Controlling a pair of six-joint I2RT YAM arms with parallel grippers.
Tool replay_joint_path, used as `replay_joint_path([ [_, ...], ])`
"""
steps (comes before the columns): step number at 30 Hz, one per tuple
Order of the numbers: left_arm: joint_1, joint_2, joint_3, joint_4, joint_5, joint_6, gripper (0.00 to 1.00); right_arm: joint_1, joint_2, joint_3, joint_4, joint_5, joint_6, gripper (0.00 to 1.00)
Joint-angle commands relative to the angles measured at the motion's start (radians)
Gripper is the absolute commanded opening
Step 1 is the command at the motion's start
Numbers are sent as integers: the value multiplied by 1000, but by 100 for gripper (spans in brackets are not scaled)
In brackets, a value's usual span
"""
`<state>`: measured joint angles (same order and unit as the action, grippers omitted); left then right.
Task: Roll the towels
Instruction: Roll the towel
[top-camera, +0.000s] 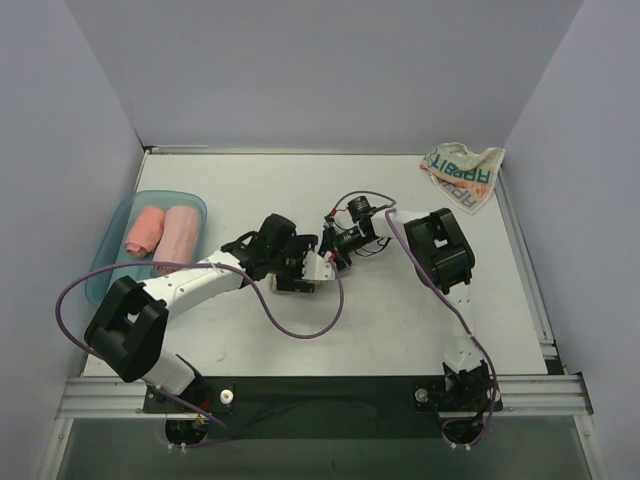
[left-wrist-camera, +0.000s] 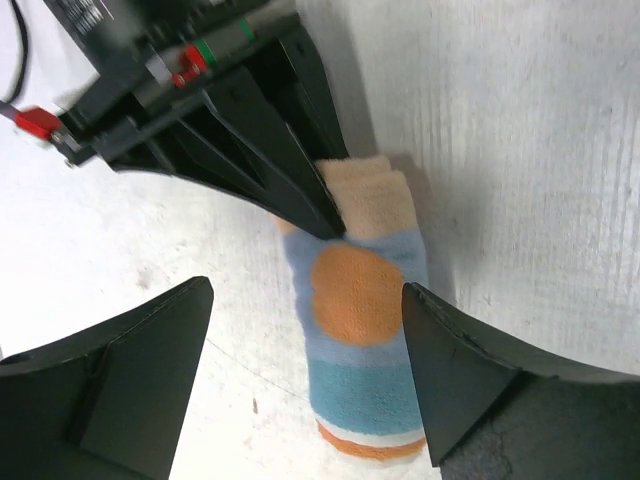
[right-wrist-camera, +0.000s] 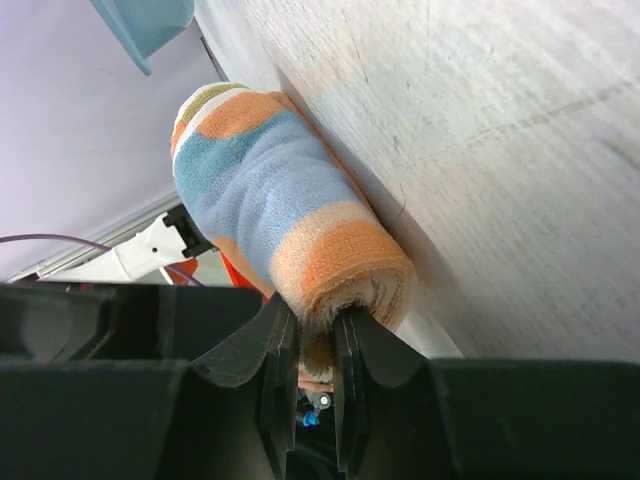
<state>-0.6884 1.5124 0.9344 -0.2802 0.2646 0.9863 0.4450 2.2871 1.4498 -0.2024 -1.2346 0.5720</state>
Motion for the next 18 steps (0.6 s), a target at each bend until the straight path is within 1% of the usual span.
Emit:
replay_joint_path([
  [1,-16,-11,53,-16,73,8,87,1,-14,30,-38,1,12,0],
  [4,-16,23,63,-48,94,32,87,0,-15,32,-37,-9,19,0],
  [10,-16,100,80,-100,97,64,80,-11,-14,35,-22,-49,46,0],
  [15,-14,149,75,-103,55,83,77,-14,-17,6,78,-106,178,0],
  [17,-13,166,67,-105,42,94,73,-14,-28,-6,113,-123,204,0],
  [18,-11,170,64,-105,42,103,69,-14,-29,-9,145,-138,241,0],
])
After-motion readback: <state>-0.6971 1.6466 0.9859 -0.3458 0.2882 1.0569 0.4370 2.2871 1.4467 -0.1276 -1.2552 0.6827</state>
